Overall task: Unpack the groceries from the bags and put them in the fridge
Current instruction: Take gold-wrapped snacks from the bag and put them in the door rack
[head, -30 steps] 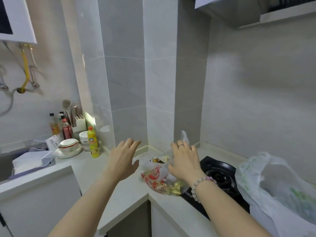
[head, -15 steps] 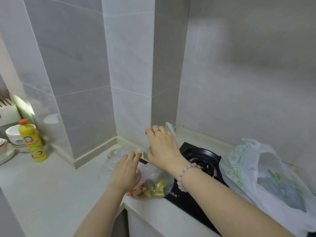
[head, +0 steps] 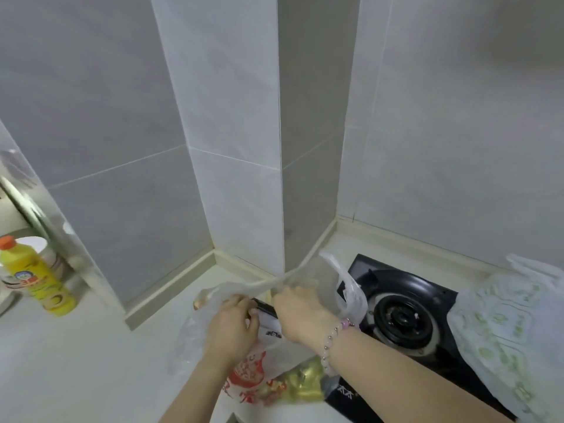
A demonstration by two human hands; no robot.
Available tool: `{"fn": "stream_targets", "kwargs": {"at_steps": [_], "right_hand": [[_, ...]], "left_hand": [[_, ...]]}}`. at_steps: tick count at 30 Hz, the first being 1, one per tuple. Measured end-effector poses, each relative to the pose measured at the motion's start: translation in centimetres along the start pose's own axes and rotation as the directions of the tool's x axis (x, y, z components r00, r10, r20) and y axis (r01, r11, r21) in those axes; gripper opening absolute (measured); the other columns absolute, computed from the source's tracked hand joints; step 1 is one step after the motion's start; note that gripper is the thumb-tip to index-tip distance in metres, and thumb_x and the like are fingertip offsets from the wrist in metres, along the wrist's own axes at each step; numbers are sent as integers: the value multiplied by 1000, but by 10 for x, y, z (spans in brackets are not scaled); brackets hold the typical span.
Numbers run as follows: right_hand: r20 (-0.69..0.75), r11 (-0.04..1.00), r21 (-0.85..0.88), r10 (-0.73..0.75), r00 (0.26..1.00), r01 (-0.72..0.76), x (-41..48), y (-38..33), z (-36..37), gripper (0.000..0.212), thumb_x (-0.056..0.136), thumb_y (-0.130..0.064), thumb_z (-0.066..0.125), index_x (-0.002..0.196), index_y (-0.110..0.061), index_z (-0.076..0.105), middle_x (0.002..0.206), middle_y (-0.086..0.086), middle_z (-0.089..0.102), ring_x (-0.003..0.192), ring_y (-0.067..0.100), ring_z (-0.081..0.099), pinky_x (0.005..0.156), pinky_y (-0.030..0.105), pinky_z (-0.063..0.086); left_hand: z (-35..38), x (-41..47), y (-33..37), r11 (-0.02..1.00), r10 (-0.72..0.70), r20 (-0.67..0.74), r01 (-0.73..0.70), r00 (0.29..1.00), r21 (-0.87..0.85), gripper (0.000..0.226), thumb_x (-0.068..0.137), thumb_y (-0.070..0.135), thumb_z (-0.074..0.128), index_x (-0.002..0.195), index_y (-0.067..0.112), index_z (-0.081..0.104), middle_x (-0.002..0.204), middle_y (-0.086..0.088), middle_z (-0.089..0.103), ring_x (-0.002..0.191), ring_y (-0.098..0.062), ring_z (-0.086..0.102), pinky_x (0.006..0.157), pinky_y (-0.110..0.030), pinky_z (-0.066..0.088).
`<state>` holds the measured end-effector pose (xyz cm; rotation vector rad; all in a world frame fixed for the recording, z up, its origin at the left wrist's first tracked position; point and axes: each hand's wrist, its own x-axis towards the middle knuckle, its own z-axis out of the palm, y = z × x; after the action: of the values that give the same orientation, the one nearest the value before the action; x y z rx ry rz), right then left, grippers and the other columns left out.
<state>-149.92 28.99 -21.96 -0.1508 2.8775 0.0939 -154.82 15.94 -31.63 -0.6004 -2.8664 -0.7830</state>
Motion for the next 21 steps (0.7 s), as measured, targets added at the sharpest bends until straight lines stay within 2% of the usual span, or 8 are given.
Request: {"fn": "stream_targets", "kwargs": {"at_steps": [3, 5, 7, 11, 14, 16, 17, 21], "right_hand": [[124, 999, -53, 8, 992, -1, -1, 6, 14, 20, 94, -3, 45, 112, -2, 55, 113, 16, 58, 100, 26, 55, 83, 34, 43], [163, 997, -65, 39, 986, -29, 1, 8, 27, 17, 93, -1, 44, 101, -3, 59, 84, 12, 54, 89, 25, 56, 73, 32, 42], [157, 997, 9, 71, 985, -74, 2, 10, 35, 13, 89, 0, 46, 93, -7, 56, 73, 6, 44, 82, 24, 52, 69, 32, 39], [144, 943, 268, 161, 976, -195, 4, 17, 42, 19, 89, -9, 52, 109, -8, 54, 103, 8, 56, 94, 25, 56, 73, 30, 39], [105, 862, 447, 217, 971, -241, 11, 19, 49, 27, 89, -12, 54, 115, -14, 52, 101, 4, 57, 85, 20, 58, 68, 28, 46], [60, 821, 516, 249, 967, -243, 22, 13, 48, 32, 90, -13, 54, 121, -17, 51, 108, 2, 58, 93, 19, 58, 74, 29, 49], [27, 817, 530, 250, 968, -226, 28, 9, 46, 34, 91, -12, 53, 124, -16, 51, 115, 3, 57, 101, 20, 57, 79, 28, 48], [-23, 852, 487, 230, 973, -190, 48, -10, 39, 40, 89, 1, 48, 127, -9, 48, 125, 8, 54, 114, 23, 51, 91, 29, 42]], "left_hand": [[-1, 12, -12, 999, -16, 58, 13, 998, 49, 41, 90, 25, 51, 130, 20, 53, 143, 0, 42, 133, -18, 35, 105, -26, 31], [-3, 19, -21, 998, 5, 107, -11, 994, 55, 48, 89, 27, 53, 136, 22, 46, 151, -1, 30, 141, -18, 24, 111, -28, 23], [-2, 28, -29, 994, 77, 139, -86, 987, 65, 50, 90, 29, 53, 138, 23, 42, 154, 0, 25, 143, -17, 18, 113, -27, 19], [11, 41, -35, 980, 184, 152, -192, 971, 44, 45, 83, 18, 61, 127, 19, 55, 139, -1, 43, 134, -19, 35, 106, -29, 30], [32, 46, -33, 951, 288, 164, -302, 943, 68, 48, 50, 12, 81, 96, 20, 69, 99, 3, 60, 94, -17, 55, 74, -27, 49], [40, 51, -25, 935, 289, 215, -324, 933, 147, 49, 38, 20, 84, 84, 24, 68, 85, 7, 58, 76, -16, 54, 62, -24, 46], [43, 51, -22, 921, 287, 240, -336, 927, 195, 47, 41, 23, 83, 85, 24, 67, 86, 7, 57, 76, -16, 54, 62, -24, 42], [59, 62, -11, 924, 234, 378, -326, 896, 201, 36, 85, 21, 51, 121, 19, 49, 122, 0, 45, 114, -20, 40, 87, -26, 34]]}}
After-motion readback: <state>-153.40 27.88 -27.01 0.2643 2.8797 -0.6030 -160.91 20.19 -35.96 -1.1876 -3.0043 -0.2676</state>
